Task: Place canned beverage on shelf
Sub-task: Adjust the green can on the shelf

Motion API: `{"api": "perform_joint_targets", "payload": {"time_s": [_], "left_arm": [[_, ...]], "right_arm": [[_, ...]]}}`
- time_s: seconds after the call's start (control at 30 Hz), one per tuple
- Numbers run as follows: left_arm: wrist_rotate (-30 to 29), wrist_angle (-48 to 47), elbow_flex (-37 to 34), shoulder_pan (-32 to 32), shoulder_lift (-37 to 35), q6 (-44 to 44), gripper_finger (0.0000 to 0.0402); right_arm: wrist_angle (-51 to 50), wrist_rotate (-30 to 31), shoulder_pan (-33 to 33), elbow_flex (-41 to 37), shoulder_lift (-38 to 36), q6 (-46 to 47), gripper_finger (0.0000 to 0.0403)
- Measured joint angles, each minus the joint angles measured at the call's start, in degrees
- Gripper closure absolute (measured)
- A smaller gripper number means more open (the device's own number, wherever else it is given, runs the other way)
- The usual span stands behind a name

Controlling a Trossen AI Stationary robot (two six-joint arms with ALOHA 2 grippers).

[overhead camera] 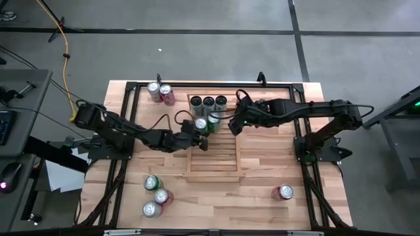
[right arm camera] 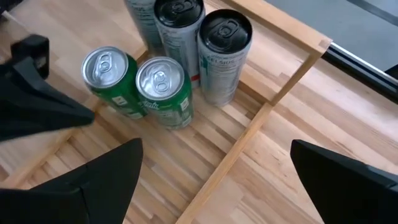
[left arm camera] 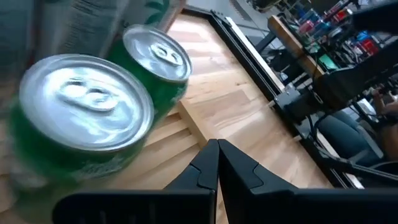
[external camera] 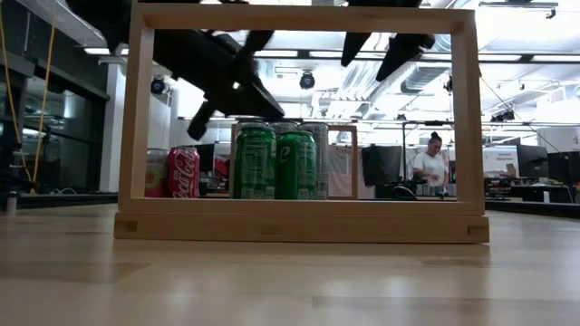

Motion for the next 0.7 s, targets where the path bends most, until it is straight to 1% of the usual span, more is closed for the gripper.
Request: {"api": "perform_joint_targets", "payload": {"time_s": [0.1, 0.23, 0.4, 0.7], "left_arm": [[1.5, -0.9, 2.0, 0.9, 3.0, -0.1, 0.0401], [2.7, -0.8, 3.4, 1.9, 5.2, -1.0, 0.0401], [2.3, -1.5, 3.4, 3.7, 6.1, -4.8, 0.0401], [1.3, -2.4, 3.4, 6.3, 6.1, -5.0, 0.0401]], "right_arm": [[0.1, 0.0, -0.3, 0.0, 0.0, 0.0, 0.0009], [0.3, 0.0, -0.3, 0.0, 0.0, 0.0, 0.0009], [0.3, 0.0, -0.3, 0.0, 0.0, 0.0, 0.0009], [1.2, -0.1, -0.3, 0.0, 0.0, 0.0, 0.0009]]}}
